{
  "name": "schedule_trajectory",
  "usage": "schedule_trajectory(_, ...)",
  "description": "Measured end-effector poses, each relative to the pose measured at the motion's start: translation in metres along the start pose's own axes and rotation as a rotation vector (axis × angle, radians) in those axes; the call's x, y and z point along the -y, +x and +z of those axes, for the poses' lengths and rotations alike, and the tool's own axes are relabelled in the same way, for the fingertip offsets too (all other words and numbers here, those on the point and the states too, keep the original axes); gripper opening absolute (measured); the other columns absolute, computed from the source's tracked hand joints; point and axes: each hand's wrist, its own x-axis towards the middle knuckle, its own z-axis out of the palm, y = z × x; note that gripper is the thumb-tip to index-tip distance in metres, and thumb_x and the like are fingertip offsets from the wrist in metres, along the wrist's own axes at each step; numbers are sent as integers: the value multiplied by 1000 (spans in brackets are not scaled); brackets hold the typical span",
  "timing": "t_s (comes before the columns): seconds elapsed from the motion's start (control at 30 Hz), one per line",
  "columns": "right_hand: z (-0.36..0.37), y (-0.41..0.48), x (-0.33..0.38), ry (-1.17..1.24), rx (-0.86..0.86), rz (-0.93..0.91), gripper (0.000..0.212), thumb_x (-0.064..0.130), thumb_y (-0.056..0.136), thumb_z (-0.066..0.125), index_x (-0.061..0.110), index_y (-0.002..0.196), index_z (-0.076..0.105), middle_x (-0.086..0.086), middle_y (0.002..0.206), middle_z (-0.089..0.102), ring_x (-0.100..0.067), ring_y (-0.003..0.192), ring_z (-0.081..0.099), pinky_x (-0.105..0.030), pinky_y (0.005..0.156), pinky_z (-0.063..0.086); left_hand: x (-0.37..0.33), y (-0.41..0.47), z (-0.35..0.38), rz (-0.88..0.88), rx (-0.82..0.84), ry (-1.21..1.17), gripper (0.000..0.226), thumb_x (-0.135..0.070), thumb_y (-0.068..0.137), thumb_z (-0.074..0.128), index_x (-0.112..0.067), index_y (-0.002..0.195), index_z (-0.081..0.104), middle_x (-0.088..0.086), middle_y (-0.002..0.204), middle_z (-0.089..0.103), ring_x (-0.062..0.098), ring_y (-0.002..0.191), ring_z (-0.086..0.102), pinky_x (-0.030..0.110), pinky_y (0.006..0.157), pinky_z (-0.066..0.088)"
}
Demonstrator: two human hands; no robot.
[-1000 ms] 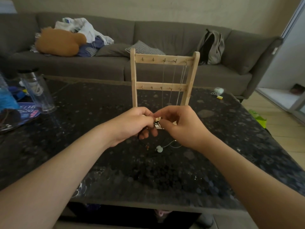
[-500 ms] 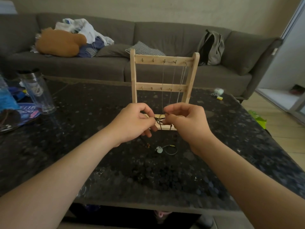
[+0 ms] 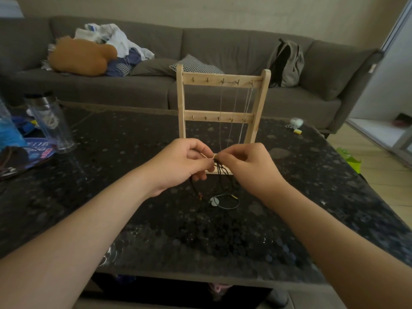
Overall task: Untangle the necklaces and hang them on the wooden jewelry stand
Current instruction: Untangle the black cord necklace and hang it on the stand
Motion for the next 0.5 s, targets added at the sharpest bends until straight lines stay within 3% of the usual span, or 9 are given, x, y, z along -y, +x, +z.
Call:
schedule_trajectory(0.13, 0, -2, -1, -10, 46, -36, 15, 21, 96, 74, 25, 86, 85, 15, 62, 72, 3, 52, 60, -9, 50, 41, 1, -1, -2, 48, 36, 82, 19, -17, 104, 71, -18, 121, 64, -1, 99, 84, 18, 90, 80, 41, 90, 64)
schedule_trajectory(0.33, -1, -4, -2, -28, 24, -38, 9, 23, 92, 81, 28, 85, 84, 12, 75, 79, -1, 69, 73, -12, 59, 51, 1, -3, -3, 123, 52, 244, 15, -19, 108, 63, -21, 121, 70, -9, 100, 83, 13, 84, 80, 42, 88, 66)
schedule_trajectory(0.4, -3, -4, -1, 6, 18, -8, 8, 22, 90, 82, 27, 84, 85, 8, 75, 79, -7, 71, 75, -19, 61, 56, 1, -3, -2, 134, 49, 294, 15, -22, 109, 62, -23, 120, 73, -12, 98, 83, 11, 81, 80, 40, 86, 66)
schedule_trajectory(0.5, -7, -4, 2, 115, 28, 75, 10, 21, 90, 80, 21, 81, 86, -3, 80, 80, -26, 85, 77, -40, 75, 64, 0, -4, 0, 144, 35, 315, 14, -28, 109, 61, -29, 120, 70, -13, 94, 82, 2, 78, 75, 33, 83, 61)
